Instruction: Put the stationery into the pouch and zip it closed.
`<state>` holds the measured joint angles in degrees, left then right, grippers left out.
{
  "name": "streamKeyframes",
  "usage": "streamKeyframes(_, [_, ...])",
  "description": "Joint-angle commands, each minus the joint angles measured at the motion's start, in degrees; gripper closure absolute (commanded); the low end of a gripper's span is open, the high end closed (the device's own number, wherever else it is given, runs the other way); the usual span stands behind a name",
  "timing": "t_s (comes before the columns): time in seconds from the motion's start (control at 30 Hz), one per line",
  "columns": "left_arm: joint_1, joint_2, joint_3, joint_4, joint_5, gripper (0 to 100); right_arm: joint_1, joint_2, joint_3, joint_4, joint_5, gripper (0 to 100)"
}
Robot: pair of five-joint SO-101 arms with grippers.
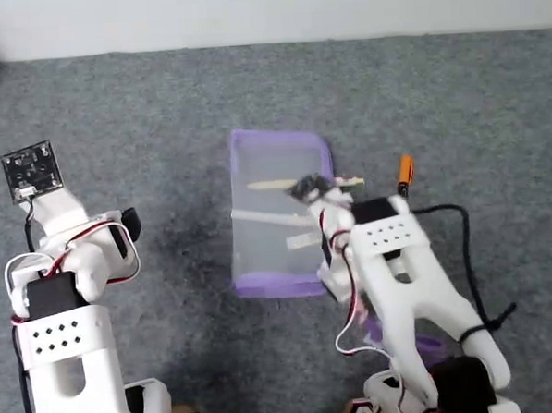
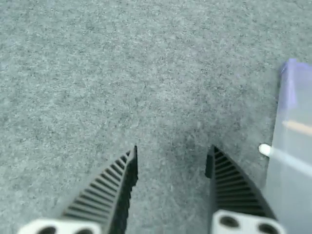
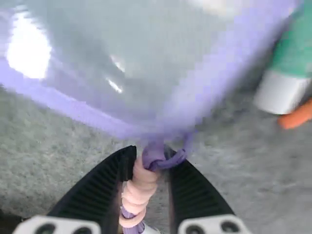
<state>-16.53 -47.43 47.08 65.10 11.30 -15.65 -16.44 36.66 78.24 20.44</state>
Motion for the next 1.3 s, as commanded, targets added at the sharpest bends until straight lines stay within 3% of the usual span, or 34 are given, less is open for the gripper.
streamKeyframes(0.0, [4.04,-0.18,-5.49,6.77,-0.53,78,-0.13,-5.23,-9.76,4.79,0.18,98.9])
streamKeyframes(0.23, [15.65,-0.18,-8.57,18.11,-0.53,72,-0.13,-7.96,-21.89,9.89,0.18,98.9])
streamKeyframes(0.53, [26.99,0.09,-8.22,18.55,-0.53,67,-0.92,-8.22,-34.20,15.16,0.18,98.9])
streamKeyframes(0.67, [30.51,0.35,-7.43,15.47,1.14,66,-3.91,-8.22,-39.30,18.33,0.18,98.9])
streamKeyframes(0.87, [35.60,0.44,-0.84,2.73,6.86,66,-7.34,-7.87,-45.19,20.62,-3.16,98.9])
streamKeyframes(1.03, [35.34,0.35,3.47,-3.60,8.00,67,-8.75,-8.22,-46.51,20.70,-3.96,98.9])
streamKeyframes(1.27, [27.16,-0.09,1.54,-0.97,7.74,67,-8.92,-8.31,-46.59,22.64,-3.87,98.9])
